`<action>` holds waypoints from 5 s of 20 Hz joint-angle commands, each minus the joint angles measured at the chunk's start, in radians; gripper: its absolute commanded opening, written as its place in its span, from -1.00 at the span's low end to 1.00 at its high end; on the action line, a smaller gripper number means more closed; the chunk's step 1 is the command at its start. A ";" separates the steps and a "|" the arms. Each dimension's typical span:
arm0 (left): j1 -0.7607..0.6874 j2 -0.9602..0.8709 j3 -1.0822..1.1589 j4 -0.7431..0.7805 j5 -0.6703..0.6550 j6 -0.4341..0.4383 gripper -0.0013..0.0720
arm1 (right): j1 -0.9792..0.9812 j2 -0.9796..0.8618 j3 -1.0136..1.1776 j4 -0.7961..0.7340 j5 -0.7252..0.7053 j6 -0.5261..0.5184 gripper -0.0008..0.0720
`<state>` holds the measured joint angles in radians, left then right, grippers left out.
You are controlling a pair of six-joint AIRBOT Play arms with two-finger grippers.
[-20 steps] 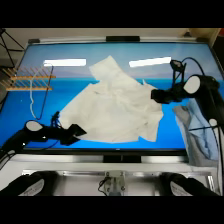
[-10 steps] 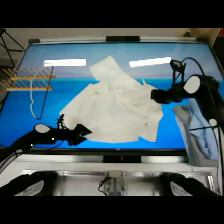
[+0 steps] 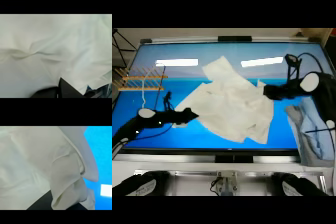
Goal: Fold the shirts.
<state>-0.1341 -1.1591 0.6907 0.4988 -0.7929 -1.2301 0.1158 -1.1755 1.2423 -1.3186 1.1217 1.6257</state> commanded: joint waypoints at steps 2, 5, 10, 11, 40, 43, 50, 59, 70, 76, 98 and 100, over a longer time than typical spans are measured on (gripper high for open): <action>0.121 0.202 0.453 0.235 -0.212 0.093 -0.89 | 0.000 0.128 0.214 0.000 -0.081 -0.067 -0.80; 0.142 0.366 0.842 0.363 -0.196 0.089 -0.89 | 0.000 0.280 0.414 -0.003 -0.293 -0.086 -0.80; 0.142 0.521 1.145 0.526 -0.162 -0.150 -0.89 | 0.000 0.539 0.505 -0.141 -0.515 -0.092 -0.80; 0.142 0.541 1.141 0.564 -0.185 -0.239 -0.89 | 0.000 0.573 0.505 -0.153 -0.504 -0.091 -0.80; 0.186 -0.408 0.604 0.394 -0.102 -0.328 0.59 | -0.008 -0.587 0.454 -0.082 -0.283 0.172 0.51; 0.320 -0.392 0.713 0.422 -0.399 -0.324 0.26 | -0.057 -0.474 0.454 -0.188 -0.158 0.059 0.51; 0.445 -0.122 0.426 0.608 -0.612 -0.289 0.18 | -0.303 -0.368 0.452 -0.195 0.254 -0.071 0.50; 0.393 0.027 -0.165 0.297 -0.180 -0.192 0.09 | -0.274 -0.395 0.451 -0.122 0.269 -0.097 0.50; 0.237 -0.048 -0.165 0.274 0.050 -0.293 -0.52 | -0.247 -0.410 0.451 -0.130 0.270 -0.109 0.50; 0.238 0.019 -0.159 0.279 -0.065 -0.209 -0.89 | -0.247 -0.419 0.451 -0.121 0.295 -0.112 0.50; 0.239 0.178 -0.159 0.315 -0.068 -0.213 -0.89 | -0.183 -0.792 0.451 -0.033 -0.005 -0.235 -0.80; 0.240 0.187 -0.142 0.316 -0.079 -0.175 -0.89 | -0.182 -0.755 0.452 -0.016 0.020 -0.245 -0.80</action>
<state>0.1051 -0.9787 0.5350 0.8146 -0.8703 -1.4361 -0.0757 -1.9545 1.6939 -1.3159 1.1149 1.3830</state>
